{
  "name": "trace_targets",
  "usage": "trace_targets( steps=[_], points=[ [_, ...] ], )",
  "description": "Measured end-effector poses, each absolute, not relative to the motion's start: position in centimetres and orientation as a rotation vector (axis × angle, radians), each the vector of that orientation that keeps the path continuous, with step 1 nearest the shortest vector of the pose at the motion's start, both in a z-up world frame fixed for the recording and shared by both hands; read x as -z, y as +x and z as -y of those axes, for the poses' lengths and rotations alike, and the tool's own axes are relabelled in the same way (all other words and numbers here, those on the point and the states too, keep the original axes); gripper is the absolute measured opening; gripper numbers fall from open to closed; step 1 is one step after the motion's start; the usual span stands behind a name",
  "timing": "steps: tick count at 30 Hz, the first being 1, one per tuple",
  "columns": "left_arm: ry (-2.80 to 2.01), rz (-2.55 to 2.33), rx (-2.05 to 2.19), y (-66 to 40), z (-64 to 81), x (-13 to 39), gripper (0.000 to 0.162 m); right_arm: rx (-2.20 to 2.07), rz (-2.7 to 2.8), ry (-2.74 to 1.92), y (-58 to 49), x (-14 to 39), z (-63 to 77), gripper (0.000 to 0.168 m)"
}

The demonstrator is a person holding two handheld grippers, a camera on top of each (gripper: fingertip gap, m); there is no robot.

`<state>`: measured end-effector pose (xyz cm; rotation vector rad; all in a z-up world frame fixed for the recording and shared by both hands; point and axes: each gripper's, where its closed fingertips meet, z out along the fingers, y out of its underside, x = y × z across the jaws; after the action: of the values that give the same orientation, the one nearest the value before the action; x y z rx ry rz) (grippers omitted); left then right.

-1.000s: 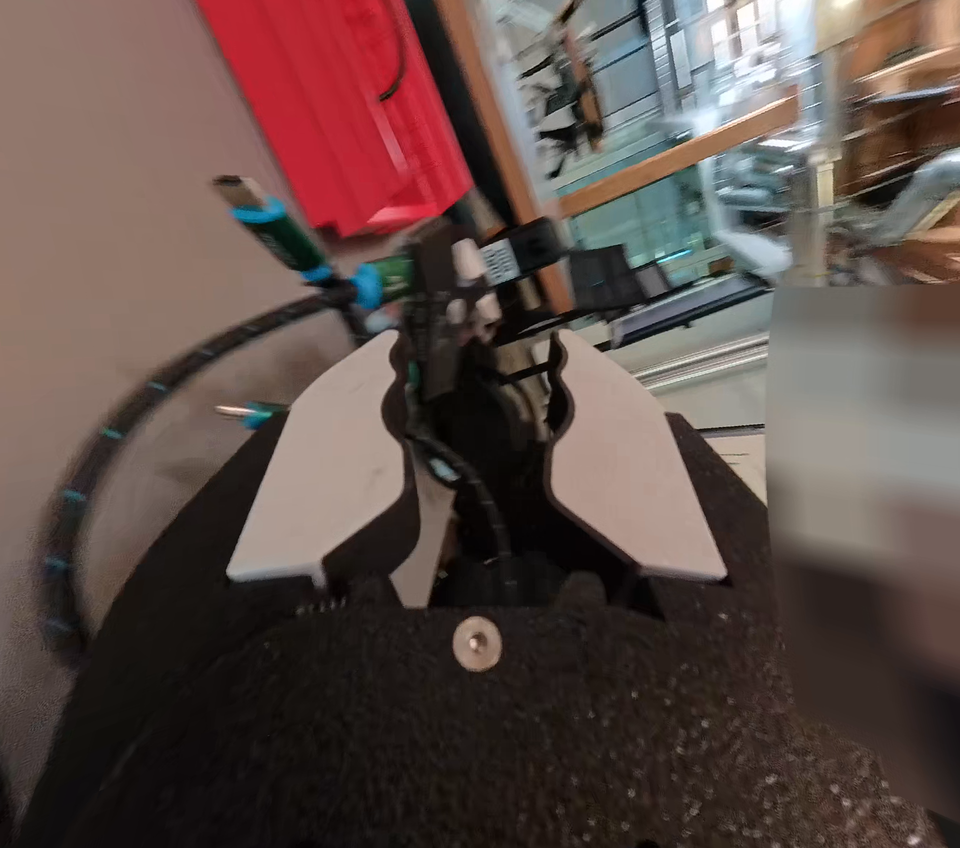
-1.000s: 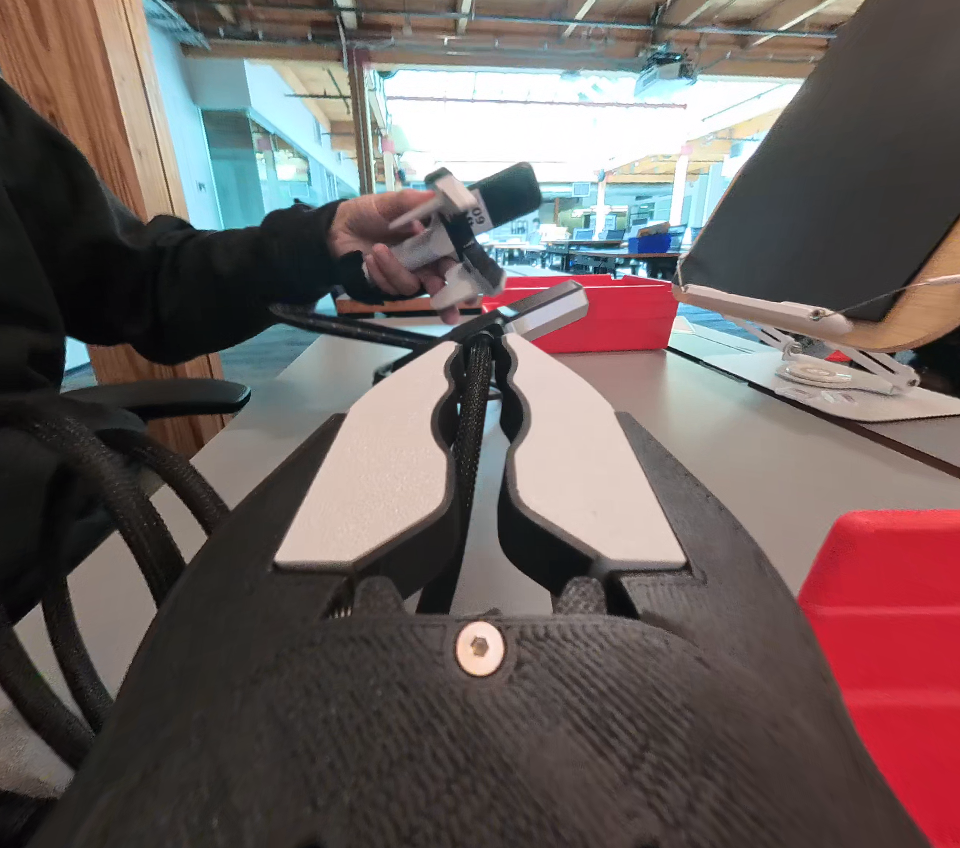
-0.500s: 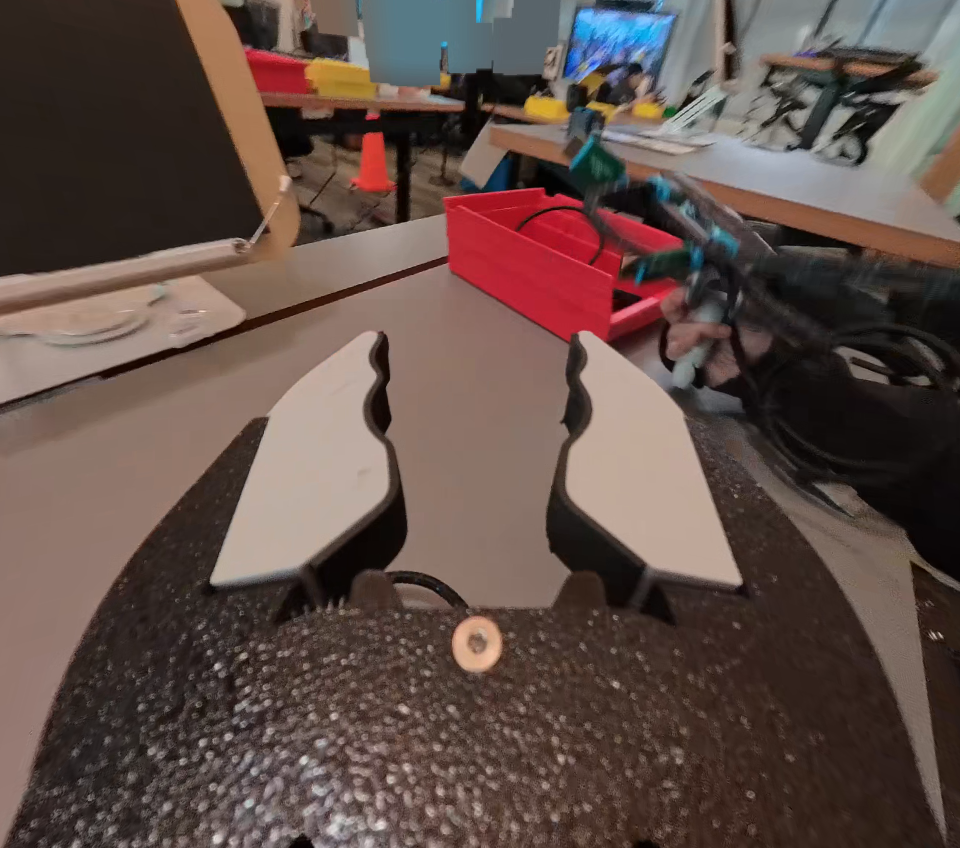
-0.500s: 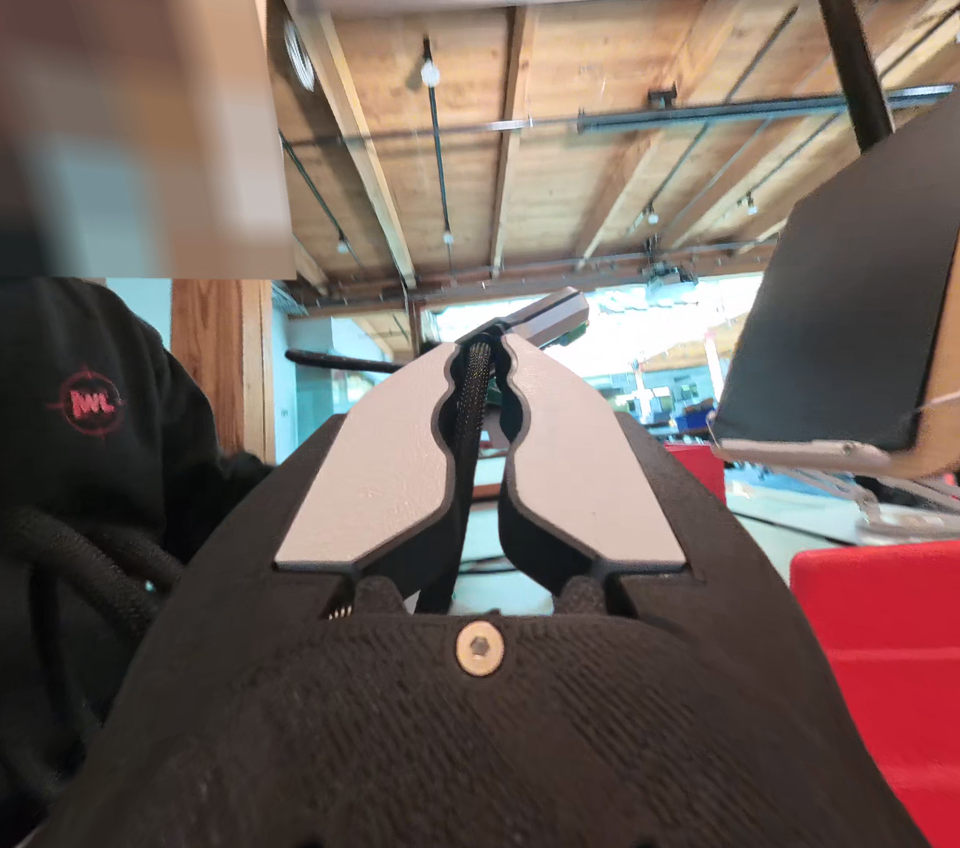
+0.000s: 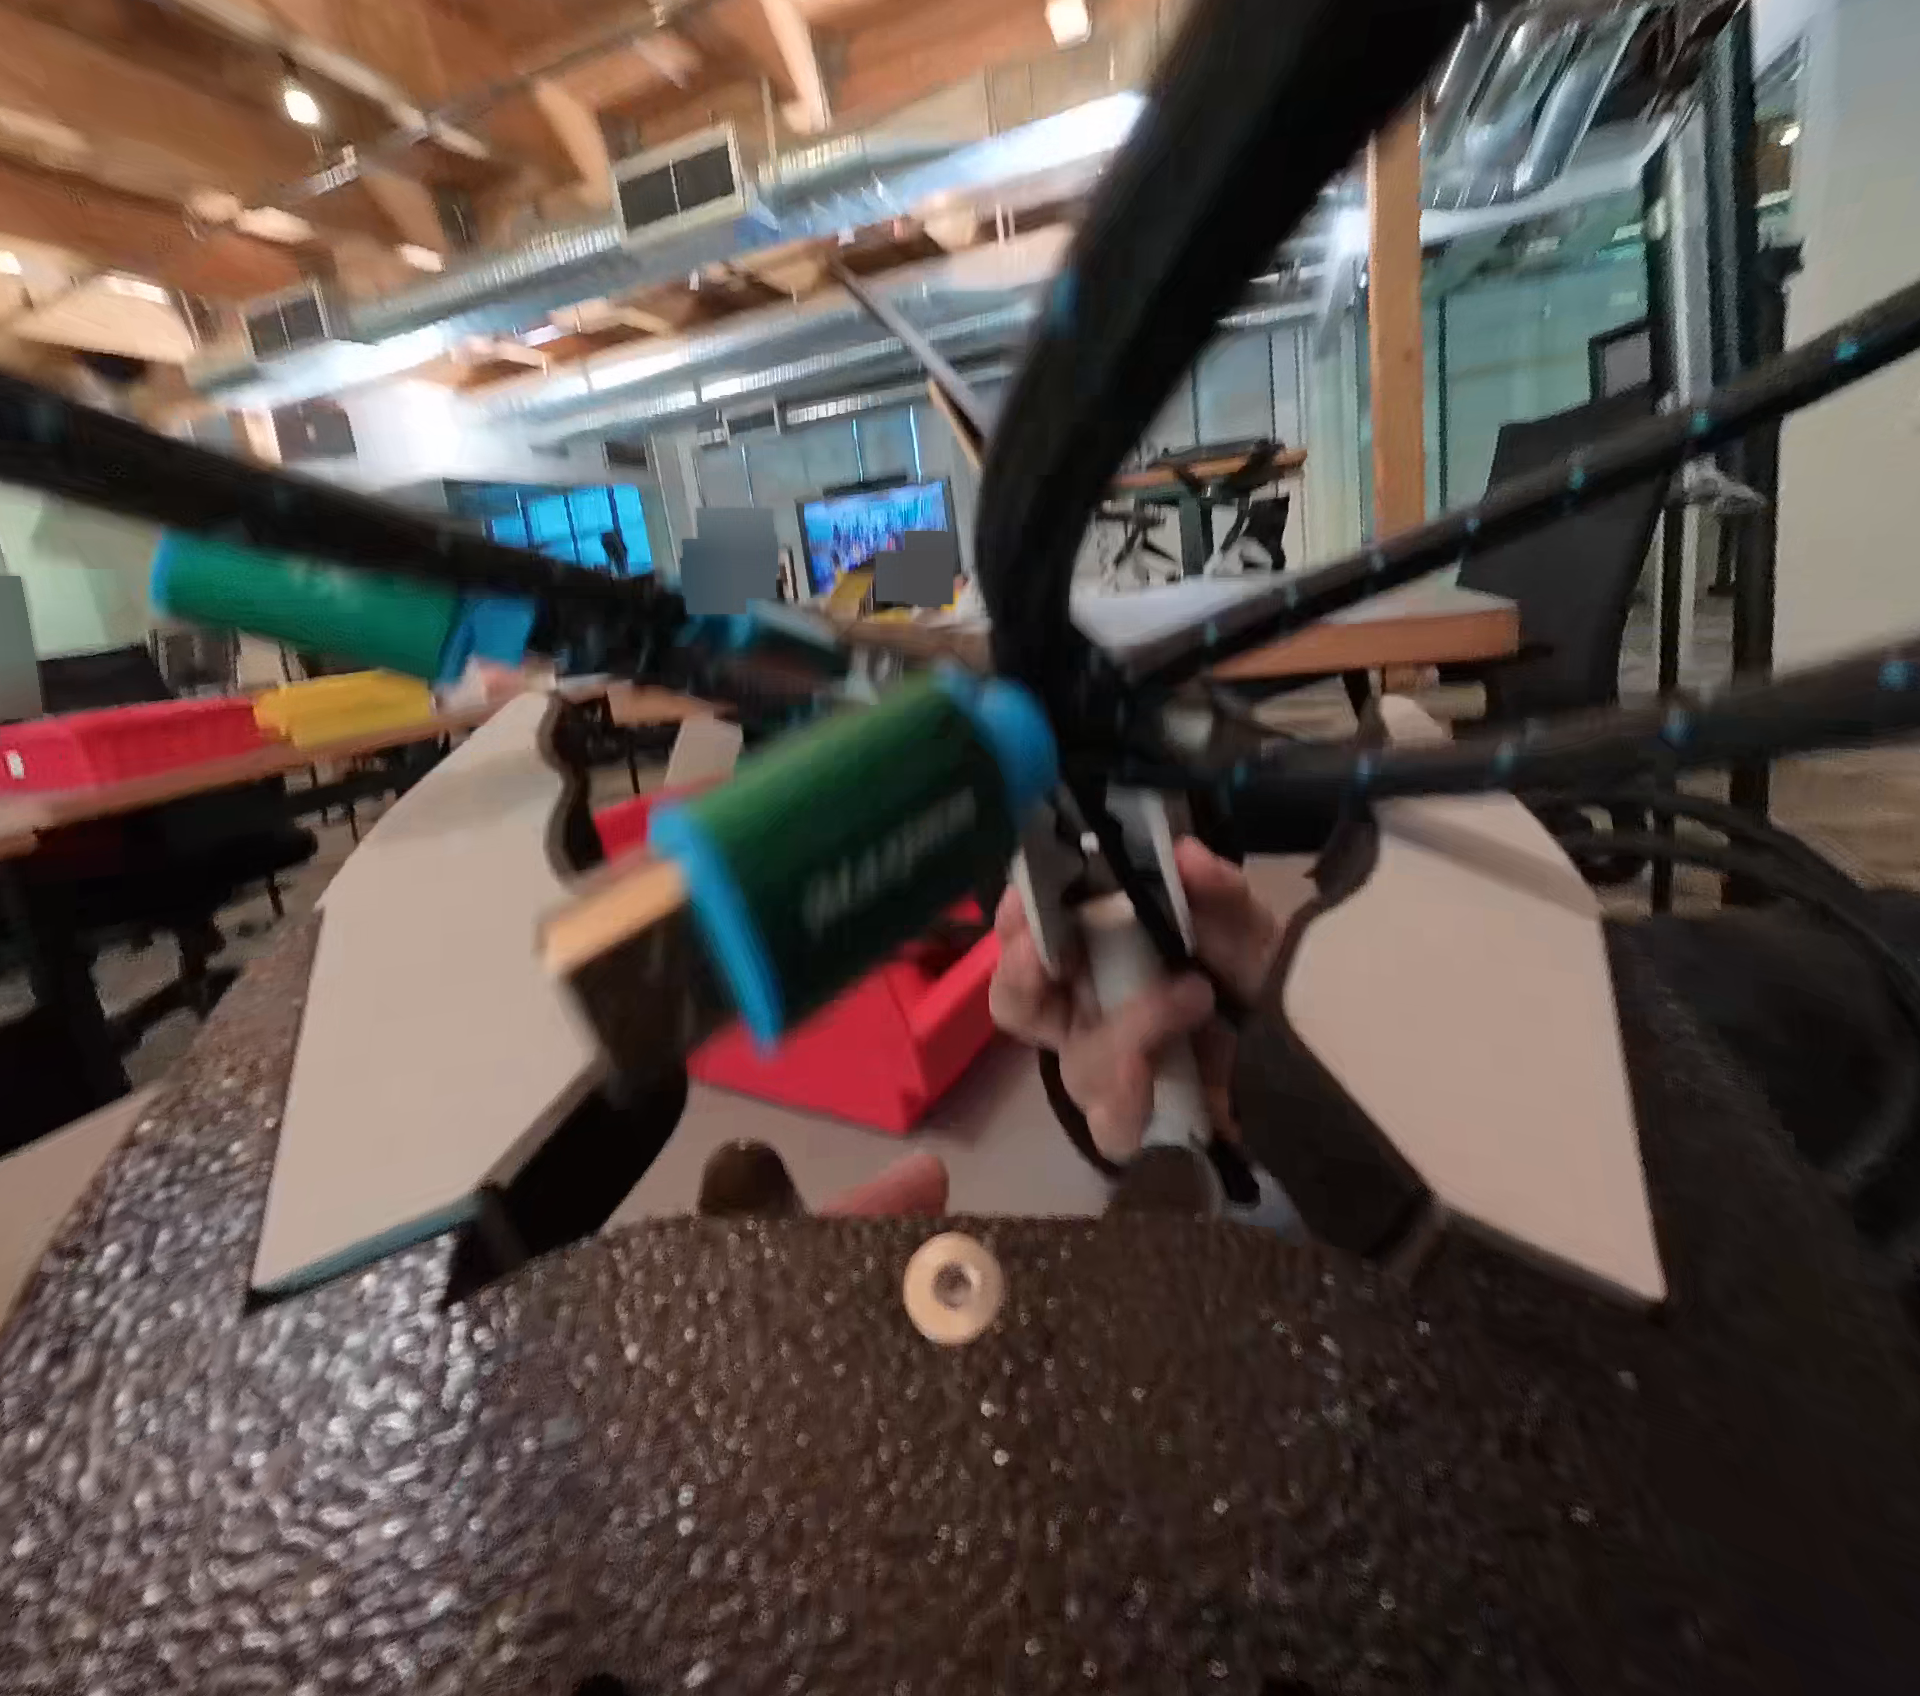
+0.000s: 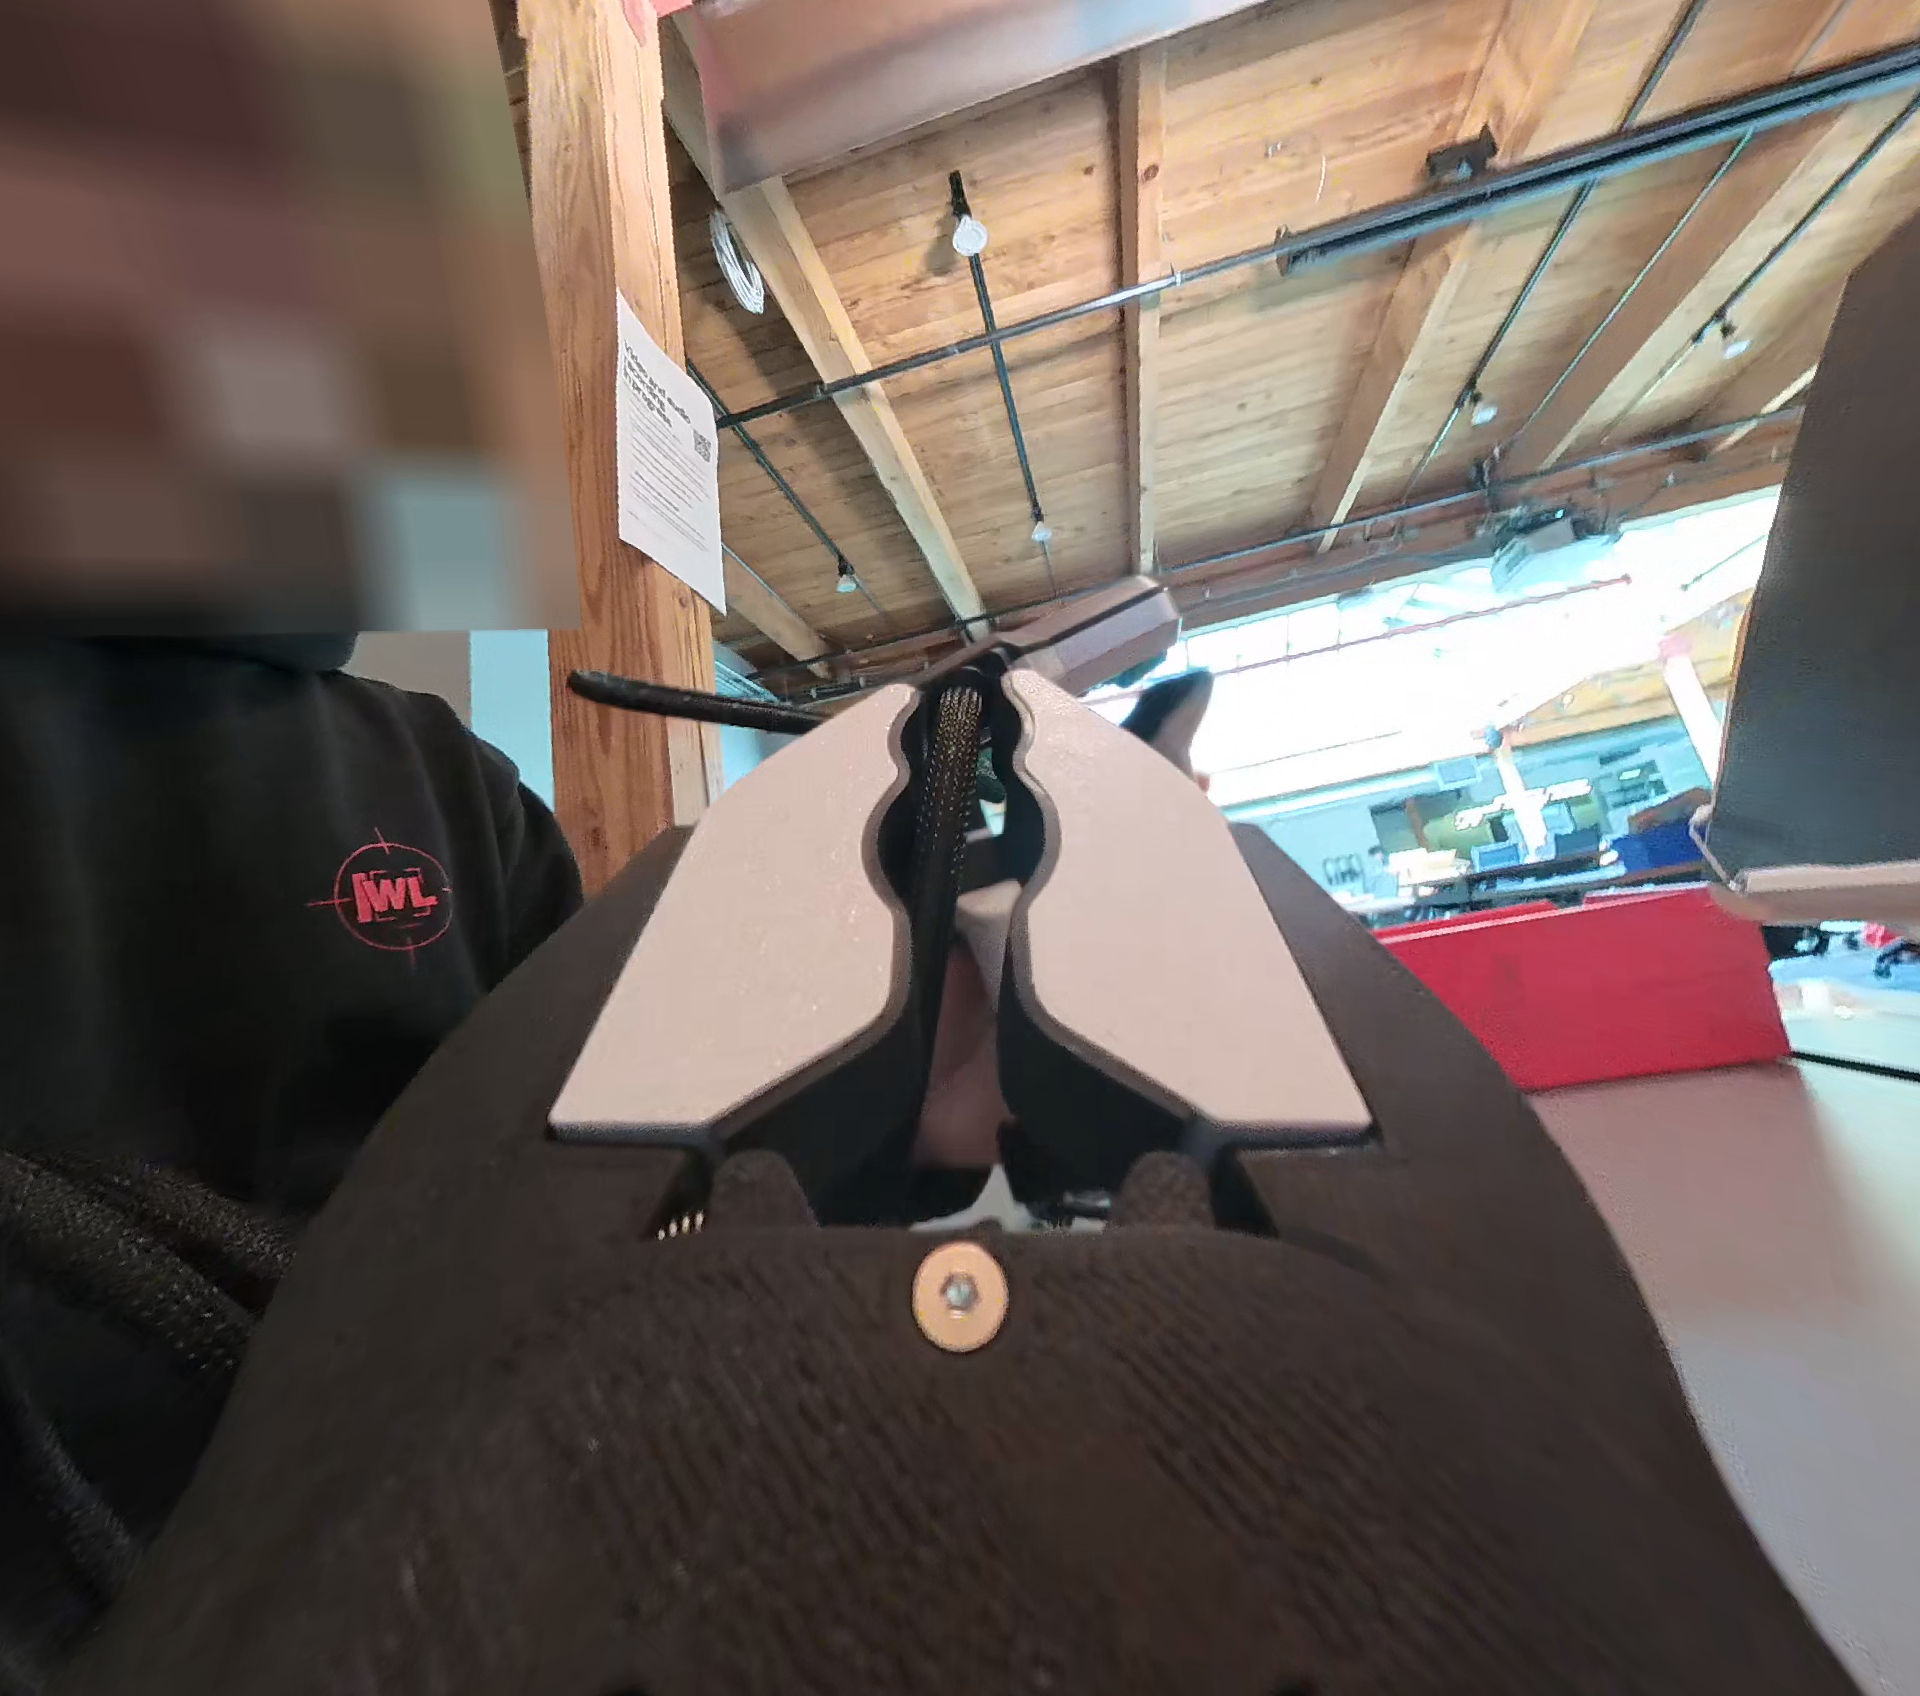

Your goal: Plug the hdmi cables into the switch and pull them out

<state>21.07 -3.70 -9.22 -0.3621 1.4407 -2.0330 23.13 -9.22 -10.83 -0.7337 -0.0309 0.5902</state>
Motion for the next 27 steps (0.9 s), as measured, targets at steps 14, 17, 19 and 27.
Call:
trace_targets(
  steps=[14,17,19,27],
  points=[
    [-0.191,-1.507,2.035,20.8,4.9,8.4,0.118,-0.607,0.071,-0.875,22.0,12.0,7.5,0.012],
    [-0.225,-1.554,2.025,20.9,4.6,8.8,0.118,-0.501,0.093,-0.965,22.0,12.7,7.0,0.013],
    [-0.255,-1.547,2.048,20.8,4.4,9.0,0.116,-0.357,0.141,-0.972,21.7,12.5,7.0,0.026],
    [-0.264,-1.474,2.188,19.9,4.6,9.4,0.116,-0.263,0.206,-1.008,20.2,12.7,5.6,0.033]
  ],
)
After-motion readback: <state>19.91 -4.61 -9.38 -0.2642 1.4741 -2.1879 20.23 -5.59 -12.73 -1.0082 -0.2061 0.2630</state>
